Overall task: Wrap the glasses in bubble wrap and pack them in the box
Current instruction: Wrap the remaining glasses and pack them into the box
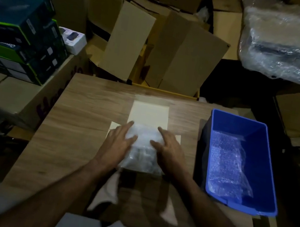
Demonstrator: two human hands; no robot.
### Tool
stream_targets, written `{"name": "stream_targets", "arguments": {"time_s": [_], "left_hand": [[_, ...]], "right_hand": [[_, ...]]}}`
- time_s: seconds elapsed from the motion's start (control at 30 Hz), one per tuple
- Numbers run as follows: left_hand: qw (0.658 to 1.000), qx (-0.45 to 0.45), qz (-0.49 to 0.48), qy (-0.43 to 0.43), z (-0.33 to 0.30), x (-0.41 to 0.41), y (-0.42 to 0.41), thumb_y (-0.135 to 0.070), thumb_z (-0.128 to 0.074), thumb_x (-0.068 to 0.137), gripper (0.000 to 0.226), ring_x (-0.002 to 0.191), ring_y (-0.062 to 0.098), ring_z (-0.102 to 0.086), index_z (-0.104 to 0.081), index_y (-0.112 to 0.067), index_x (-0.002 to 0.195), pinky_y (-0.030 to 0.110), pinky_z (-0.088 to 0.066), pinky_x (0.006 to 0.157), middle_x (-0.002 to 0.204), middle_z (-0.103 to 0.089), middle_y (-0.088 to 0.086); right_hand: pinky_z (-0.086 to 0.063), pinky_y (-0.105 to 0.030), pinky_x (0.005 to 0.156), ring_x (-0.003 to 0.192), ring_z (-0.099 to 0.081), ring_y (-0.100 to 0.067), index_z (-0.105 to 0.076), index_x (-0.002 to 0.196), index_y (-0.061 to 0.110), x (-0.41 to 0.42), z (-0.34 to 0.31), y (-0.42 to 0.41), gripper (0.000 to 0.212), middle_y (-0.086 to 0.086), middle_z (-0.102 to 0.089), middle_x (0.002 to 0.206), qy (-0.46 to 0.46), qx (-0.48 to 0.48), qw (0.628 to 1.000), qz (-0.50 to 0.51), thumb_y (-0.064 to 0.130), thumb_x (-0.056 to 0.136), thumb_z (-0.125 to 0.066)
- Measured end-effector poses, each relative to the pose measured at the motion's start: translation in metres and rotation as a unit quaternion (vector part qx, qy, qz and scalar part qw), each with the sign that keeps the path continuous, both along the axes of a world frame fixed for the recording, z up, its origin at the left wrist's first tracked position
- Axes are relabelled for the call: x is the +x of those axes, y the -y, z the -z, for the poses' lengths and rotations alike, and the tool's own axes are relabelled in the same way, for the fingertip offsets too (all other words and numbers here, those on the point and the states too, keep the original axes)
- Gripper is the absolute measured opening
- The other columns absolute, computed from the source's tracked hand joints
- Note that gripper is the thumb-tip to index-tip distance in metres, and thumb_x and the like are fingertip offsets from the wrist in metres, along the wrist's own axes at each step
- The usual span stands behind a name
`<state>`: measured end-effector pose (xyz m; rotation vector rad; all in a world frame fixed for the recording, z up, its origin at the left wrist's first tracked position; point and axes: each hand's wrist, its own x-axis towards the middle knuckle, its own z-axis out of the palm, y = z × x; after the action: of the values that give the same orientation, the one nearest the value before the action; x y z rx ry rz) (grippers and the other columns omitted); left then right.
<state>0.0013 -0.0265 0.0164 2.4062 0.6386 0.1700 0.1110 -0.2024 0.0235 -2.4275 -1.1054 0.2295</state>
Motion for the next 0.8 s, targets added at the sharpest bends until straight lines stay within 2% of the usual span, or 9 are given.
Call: {"name": "stream_targets", "arguments": {"time_s": [0.1,0.17,0.2,0.27,0.37,0.47,0.6,0.7,0.8], "left_hand": [[0.99,0.096,0.069,-0.075,0.034,-0.018,-0.003,-0.04,-0.054,0.101,0.057,0.148,0.03,-0.032,-0.039,-0.022,0.153,0.034,-0.016,0.121,0.163,-0.031,0.009],[0.946,0.226,0.18,-0.149,0.041,-0.024,-0.008,-0.05,-0.051,0.094,0.063,0.148,0.041,-0.03,-0.051,-0.011,0.144,0.052,-0.021,0.122,0.164,-0.023,0.023],[0.929,0.246,0.204,-0.186,0.038,-0.026,-0.01,-0.059,-0.041,0.094,0.071,0.149,0.041,-0.026,-0.051,-0.008,0.143,0.056,-0.02,0.122,0.164,-0.019,0.024],[0.931,0.229,0.209,-0.191,0.028,-0.025,-0.009,-0.073,-0.023,0.091,0.086,0.152,0.038,-0.021,-0.05,-0.009,0.142,0.055,-0.015,0.123,0.166,-0.015,0.022],[0.961,0.17,0.169,-0.136,0.015,-0.013,-0.013,-0.068,-0.032,0.096,0.072,0.149,0.033,-0.028,-0.052,-0.016,0.141,0.047,-0.024,0.121,0.165,-0.022,0.017],[0.962,0.132,0.18,-0.157,0.013,0.004,-0.014,-0.042,-0.062,0.095,0.073,0.151,0.032,-0.021,-0.029,-0.017,0.155,0.046,-0.027,0.121,0.168,-0.012,0.015],[0.918,0.173,0.231,-0.272,0.024,0.018,-0.014,-0.042,-0.072,0.088,0.096,0.154,0.035,-0.012,-0.014,-0.015,0.16,0.044,-0.017,0.122,0.167,0.002,0.021],[0.915,0.189,0.233,-0.271,0.033,0.017,-0.016,-0.041,-0.074,0.084,0.099,0.152,0.037,-0.014,-0.015,-0.015,0.159,0.043,-0.017,0.123,0.166,0.0,0.024],[0.92,0.197,0.236,-0.241,0.036,0.013,-0.018,-0.044,-0.078,0.076,0.102,0.149,0.04,-0.022,-0.024,-0.013,0.157,0.047,-0.019,0.121,0.165,-0.009,0.026]], "right_hand": [[-0.038,-0.044,0.118,0.145,-0.041,-0.031,-0.044,0.149,0.014,-0.007,0.04,0.012,0.06,-0.015,-0.041,0.157,-0.023,-0.042,0.997,-0.064,0.03,0.095,-0.065],[-0.043,-0.051,0.113,0.138,-0.046,-0.043,-0.057,0.135,0.008,-0.009,0.056,0.018,0.057,-0.032,-0.048,0.147,-0.018,-0.095,0.986,-0.135,0.028,0.084,-0.074],[-0.038,-0.052,0.117,0.139,-0.045,-0.045,-0.062,0.129,0.006,-0.01,0.054,0.018,0.052,-0.036,-0.048,0.145,-0.011,-0.126,0.98,-0.156,0.034,0.086,-0.068],[-0.026,-0.047,0.122,0.141,-0.043,-0.043,-0.072,0.118,0.008,-0.01,0.053,0.016,0.05,-0.036,-0.05,0.143,-0.002,-0.128,0.98,-0.152,0.043,0.092,-0.048],[-0.039,-0.042,0.112,0.133,-0.053,-0.038,-0.073,0.117,0.01,-0.008,0.039,0.004,0.046,-0.029,-0.055,0.141,-0.011,-0.086,0.993,-0.086,0.043,0.098,-0.049],[-0.049,-0.043,0.102,0.138,-0.045,-0.034,-0.049,0.145,0.014,-0.006,0.031,-0.008,0.053,-0.019,-0.033,0.161,-0.037,-0.093,0.994,-0.043,0.025,0.095,-0.063],[-0.036,-0.039,0.114,0.15,-0.028,-0.033,-0.029,0.158,0.013,-0.008,0.032,-0.017,0.077,-0.023,-0.012,0.167,-0.067,-0.15,0.985,-0.049,0.019,0.092,-0.068],[-0.034,-0.036,0.116,0.151,-0.027,-0.034,-0.038,0.154,0.015,-0.003,0.021,-0.019,0.082,-0.023,-0.009,0.167,-0.096,-0.148,0.983,-0.055,0.025,0.084,-0.078],[-0.017,-0.035,0.123,0.152,-0.021,-0.038,-0.053,0.144,0.007,0.009,0.004,-0.015,0.078,-0.025,-0.028,0.161,-0.167,-0.141,0.969,-0.116,0.035,0.079,-0.086]]}}
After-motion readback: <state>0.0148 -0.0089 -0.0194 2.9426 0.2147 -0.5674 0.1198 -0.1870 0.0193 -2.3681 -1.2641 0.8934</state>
